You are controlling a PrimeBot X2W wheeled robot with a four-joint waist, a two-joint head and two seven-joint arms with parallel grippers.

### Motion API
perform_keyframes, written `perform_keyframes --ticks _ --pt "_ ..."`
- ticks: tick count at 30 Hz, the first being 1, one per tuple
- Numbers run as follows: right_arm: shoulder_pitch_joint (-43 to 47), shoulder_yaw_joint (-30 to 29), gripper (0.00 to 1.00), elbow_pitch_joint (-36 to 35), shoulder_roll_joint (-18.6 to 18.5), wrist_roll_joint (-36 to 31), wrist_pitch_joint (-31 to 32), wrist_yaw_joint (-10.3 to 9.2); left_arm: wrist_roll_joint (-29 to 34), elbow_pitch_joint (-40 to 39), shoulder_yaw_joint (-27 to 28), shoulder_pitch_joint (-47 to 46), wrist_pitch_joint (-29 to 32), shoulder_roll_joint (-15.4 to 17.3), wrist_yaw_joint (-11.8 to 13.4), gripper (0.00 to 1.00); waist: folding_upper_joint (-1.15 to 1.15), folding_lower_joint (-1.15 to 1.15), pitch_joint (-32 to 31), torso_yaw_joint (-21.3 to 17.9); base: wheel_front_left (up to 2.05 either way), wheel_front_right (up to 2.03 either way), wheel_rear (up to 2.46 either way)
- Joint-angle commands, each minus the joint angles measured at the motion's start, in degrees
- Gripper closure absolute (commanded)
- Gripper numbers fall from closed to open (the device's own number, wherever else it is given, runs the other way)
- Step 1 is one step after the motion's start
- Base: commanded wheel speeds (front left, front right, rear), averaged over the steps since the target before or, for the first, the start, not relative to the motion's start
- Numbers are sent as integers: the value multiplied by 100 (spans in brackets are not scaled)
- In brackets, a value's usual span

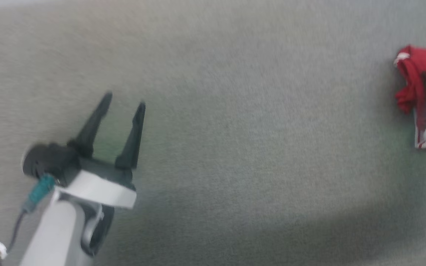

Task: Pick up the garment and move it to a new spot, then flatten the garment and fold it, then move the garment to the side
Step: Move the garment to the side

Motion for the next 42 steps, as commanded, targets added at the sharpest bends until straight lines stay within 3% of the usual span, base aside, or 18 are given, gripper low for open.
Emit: perform_keyframes --ticks 1,10,20,29,42 --pt "131 68 0 -68 34 76 -59 -9 -7 45 33 144 -26 -38 -9 0 0 0 -511 290 0 0 0" --pt "1163 849 0 -577 233 558 -572 -9 -46 442 262 1017 -26 -411 -9 0 0 0 -1385 847 0 0 0" --pt "1966 979 0 -966 501 921 -971 -9 -87 570 607 1729 -26 -575 -9 0 0 0 -2015 1274 0 0 0" --pt "2635 635 0 -1811 621 784 -1021 -9 -7 471 811 2108 -26 -610 -9 0 0 0 -2309 1310 0 0 0" --pt "3792 -385 0 -3071 1004 217 -1018 -8 102 -51 1249 2678 -26 -726 -9 0 0 0 -2503 1247 0 0 0"
